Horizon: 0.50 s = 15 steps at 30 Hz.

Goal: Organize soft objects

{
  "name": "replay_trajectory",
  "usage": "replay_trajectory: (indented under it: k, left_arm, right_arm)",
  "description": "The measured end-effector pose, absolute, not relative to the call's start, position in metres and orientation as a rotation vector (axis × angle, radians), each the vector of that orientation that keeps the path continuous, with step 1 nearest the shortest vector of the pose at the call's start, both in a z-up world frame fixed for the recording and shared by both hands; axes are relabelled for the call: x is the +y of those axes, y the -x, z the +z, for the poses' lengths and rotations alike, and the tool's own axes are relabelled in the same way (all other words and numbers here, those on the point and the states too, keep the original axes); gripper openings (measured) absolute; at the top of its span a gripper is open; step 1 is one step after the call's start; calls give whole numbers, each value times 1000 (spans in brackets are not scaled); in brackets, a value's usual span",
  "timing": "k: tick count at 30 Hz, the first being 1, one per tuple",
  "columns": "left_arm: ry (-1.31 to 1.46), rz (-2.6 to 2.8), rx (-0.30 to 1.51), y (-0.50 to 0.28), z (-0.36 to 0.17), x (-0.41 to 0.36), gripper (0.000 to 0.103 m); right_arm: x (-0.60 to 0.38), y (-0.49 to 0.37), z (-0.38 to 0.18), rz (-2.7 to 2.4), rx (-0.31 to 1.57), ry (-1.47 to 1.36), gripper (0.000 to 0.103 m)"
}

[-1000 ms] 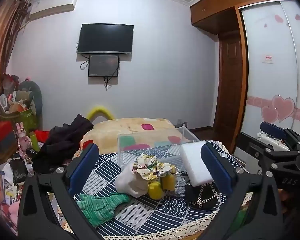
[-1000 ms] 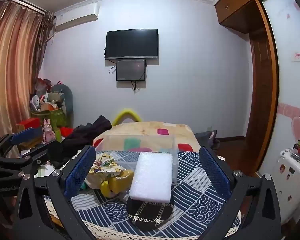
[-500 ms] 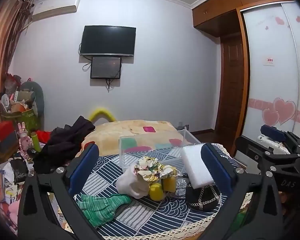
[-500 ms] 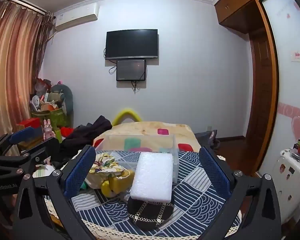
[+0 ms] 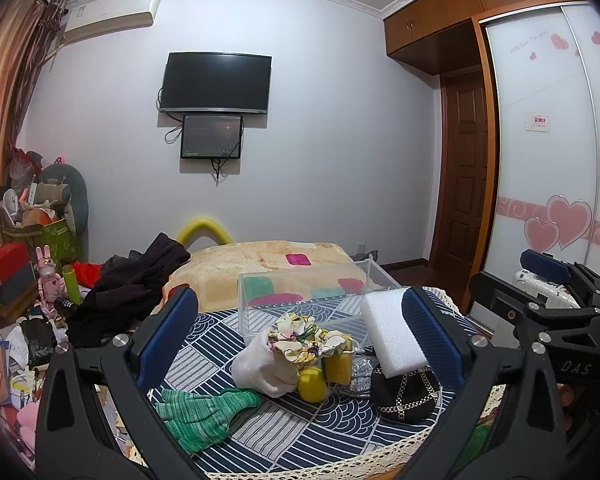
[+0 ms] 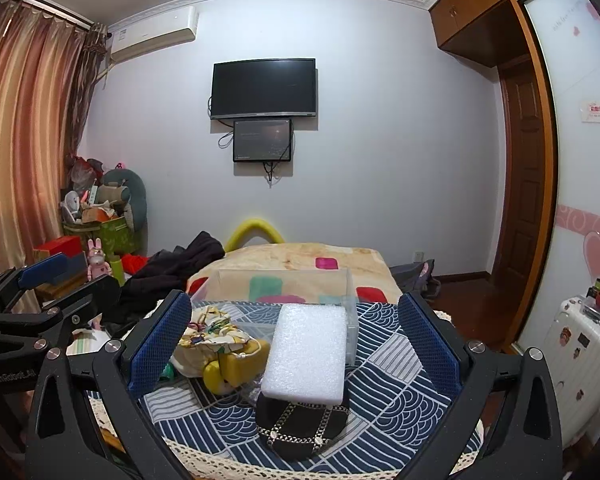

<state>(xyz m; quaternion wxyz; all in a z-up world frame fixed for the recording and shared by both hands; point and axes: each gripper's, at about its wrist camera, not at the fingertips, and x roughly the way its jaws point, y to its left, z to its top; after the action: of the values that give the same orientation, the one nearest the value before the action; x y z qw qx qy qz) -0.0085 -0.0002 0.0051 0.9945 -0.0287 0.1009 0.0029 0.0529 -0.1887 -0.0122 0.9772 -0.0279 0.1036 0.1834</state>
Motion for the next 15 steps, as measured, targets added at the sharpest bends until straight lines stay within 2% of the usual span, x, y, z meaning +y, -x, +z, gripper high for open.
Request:
replay_trajectory:
  k: [15]
  left_arm:
    - [60,12,198,10,6,1,103]
  right_arm:
    - [-189,-52,-10,369,209,55,103]
